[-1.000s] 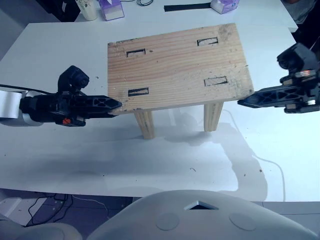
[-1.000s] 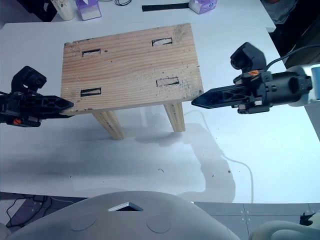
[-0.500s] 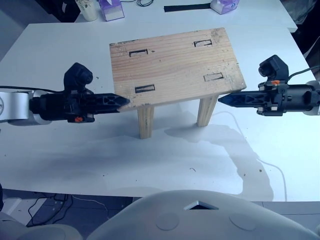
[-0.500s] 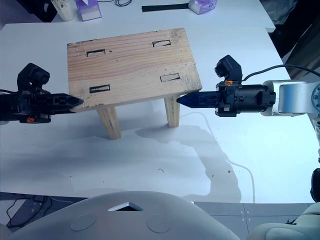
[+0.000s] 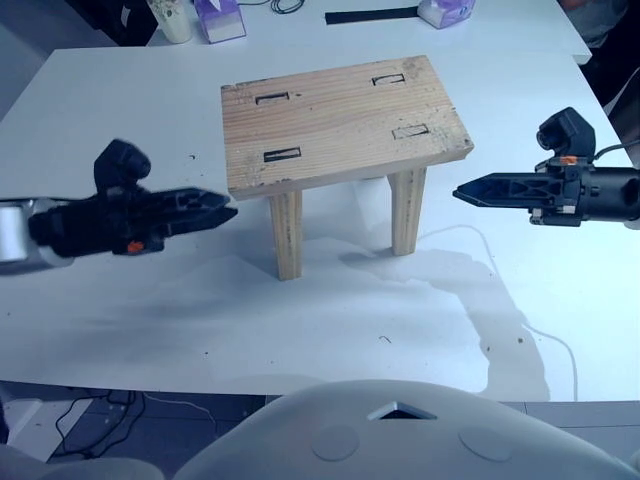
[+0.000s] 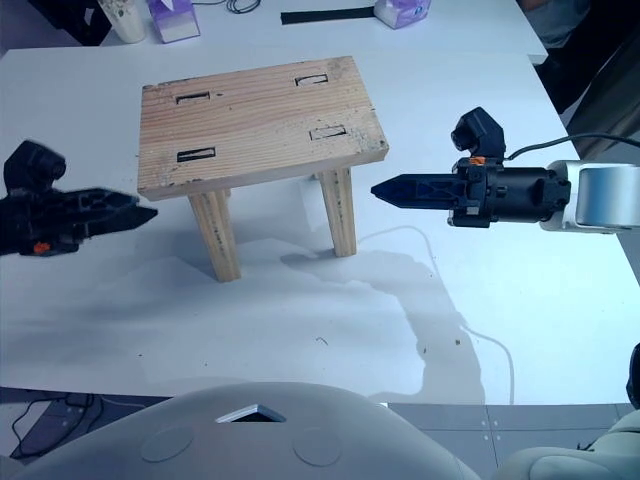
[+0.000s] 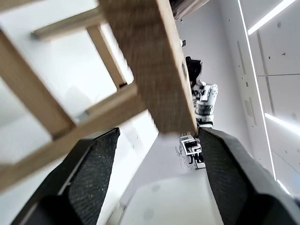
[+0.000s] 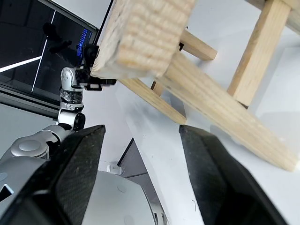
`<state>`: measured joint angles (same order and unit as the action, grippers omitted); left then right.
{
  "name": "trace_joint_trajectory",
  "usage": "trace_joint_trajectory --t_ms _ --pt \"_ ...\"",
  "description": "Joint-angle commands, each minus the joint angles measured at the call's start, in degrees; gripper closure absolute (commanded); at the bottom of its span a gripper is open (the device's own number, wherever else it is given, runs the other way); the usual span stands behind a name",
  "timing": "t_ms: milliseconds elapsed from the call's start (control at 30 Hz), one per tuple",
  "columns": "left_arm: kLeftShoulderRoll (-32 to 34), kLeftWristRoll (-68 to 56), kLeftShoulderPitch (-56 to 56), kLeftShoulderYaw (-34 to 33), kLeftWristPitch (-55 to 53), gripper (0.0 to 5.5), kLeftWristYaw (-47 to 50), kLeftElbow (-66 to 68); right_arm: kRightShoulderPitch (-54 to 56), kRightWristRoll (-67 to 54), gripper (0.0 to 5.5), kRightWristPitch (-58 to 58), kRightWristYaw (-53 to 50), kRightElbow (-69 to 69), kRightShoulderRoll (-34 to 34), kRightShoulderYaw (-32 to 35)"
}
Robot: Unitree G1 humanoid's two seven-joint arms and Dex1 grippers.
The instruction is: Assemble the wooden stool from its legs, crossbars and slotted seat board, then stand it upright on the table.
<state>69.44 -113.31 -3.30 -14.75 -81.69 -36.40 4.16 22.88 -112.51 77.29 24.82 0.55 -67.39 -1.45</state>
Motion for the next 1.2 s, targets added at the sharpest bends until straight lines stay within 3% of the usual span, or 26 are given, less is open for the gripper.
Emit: trace_joint_trajectory --t_ms 33,100,167,233,367,433,500,600,700,833,1200 --pt "-0.57 0.31 5.60 -9.59 2.44 2.44 -1.40 -3.74 -5.76 -0.27 2.59 -2.80 -2.91 -2.78 -0.68 4.58" --pt "-2.97 1.50 9.88 -14.65 6.43 2.44 3.38 -6.52 -11.61 3.43 2.59 -5.34 -4.14 -4.92 0.38 8.76" --pt "-8.37 11.33 14.96 -19.43 12.95 2.44 8.39 -11.09 -18.16 9.78 2.59 -10.16 -7.14 -6.26 3.17 13.47" --pt "-15.02 24.27 19.34 -19.59 21.59 2.44 11.33 -18.08 -24.47 23.72 2.59 -18.31 -10.06 -11.38 6.99 14.91" --pt "-24.35 48.05 23.05 -11.08 36.88 2.44 17.14 -29.78 -31.25 51.39 2.59 -38.13 -15.13 -18.60 16.95 9.02" --pt "-26.99 60.21 23.20 -4.67 43.49 2.44 20.28 -31.09 -32.08 59.82 2.59 -43.89 -16.49 -19.37 21.52 5.46" --pt "-30.64 70.60 22.76 1.31 48.97 2.09 24.75 -30.17 -31.69 67.13 2.26 -49.85 -19.13 -17.37 26.82 3.19" --pt "-34.73 84.95 18.92 8.89 58.68 1.60 28.40 -24.66 -28.14 78.37 1.78 -59.44 -22.02 -9.93 33.70 -0.15" --pt "-38.76 95.15 13.95 12.47 66.40 1.14 32.55 -17.12 -24.07 85.49 1.47 -65.85 -22.93 -1.95 38.37 -1.57" --pt "-45.57 102.87 6.74 15.68 75.88 1.14 34.81 -4.77 -16.24 93.74 1.47 -76.85 -22.91 13.17 45.06 -2.37" --pt "-54.52 108.35 -7.02 12.23 93.83 1.14 36.56 20.69 -4.89 104.59 1.47 -96.38 -22.76 42.54 53.93 1.02"
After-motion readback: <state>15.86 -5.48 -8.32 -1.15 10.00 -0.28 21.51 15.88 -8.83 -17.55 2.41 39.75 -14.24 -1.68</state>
